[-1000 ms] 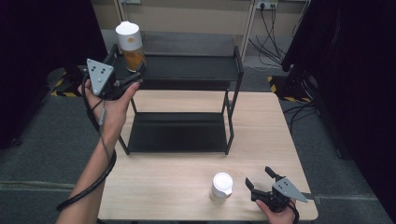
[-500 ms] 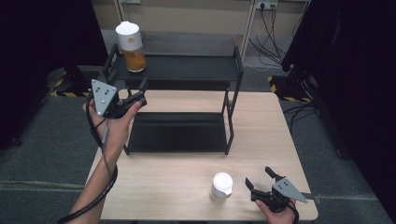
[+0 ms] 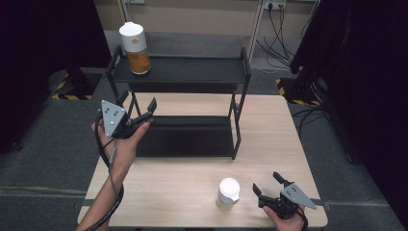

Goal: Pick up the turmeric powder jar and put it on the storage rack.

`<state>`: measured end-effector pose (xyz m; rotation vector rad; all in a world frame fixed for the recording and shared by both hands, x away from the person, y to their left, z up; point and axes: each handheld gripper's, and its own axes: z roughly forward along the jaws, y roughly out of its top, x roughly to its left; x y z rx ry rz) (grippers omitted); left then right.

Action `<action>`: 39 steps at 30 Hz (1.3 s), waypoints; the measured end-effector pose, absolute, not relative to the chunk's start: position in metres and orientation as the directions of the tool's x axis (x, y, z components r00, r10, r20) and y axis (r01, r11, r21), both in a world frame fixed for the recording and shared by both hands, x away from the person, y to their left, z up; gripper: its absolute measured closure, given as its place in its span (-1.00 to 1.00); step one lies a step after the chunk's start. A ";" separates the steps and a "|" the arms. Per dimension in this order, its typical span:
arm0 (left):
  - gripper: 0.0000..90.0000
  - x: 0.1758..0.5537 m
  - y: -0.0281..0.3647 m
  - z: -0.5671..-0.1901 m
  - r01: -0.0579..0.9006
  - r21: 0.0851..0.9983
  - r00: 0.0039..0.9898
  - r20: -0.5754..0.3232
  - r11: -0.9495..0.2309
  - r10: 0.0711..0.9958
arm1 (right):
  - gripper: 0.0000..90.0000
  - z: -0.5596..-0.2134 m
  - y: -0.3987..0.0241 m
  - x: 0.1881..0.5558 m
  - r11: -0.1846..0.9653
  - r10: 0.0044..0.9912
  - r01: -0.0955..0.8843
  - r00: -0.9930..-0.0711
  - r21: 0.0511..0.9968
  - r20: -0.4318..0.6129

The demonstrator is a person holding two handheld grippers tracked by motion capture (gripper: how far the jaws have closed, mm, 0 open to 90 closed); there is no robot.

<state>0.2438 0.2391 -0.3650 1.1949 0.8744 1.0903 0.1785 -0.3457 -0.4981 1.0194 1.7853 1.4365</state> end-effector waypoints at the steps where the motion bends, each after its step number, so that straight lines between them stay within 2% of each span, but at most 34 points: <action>1: -0.73 0.243 0.239 -0.367 -0.179 0.984 0.270 0.030 0.020 0.963 | -0.82 -0.498 -0.346 0.178 0.109 0.862 0.183 -0.507 0.977 -0.001; 33: -0.72 0.209 0.234 -0.445 -0.144 0.988 0.290 -0.007 0.051 0.957 | -0.82 -0.499 -0.346 0.178 0.107 0.861 0.182 -0.508 0.977 0.000; 39: -0.72 0.202 0.232 -0.465 -0.109 0.993 0.296 -0.013 0.048 0.955 | -0.82 -0.499 -0.346 0.178 0.108 0.861 0.180 -0.509 0.978 -0.002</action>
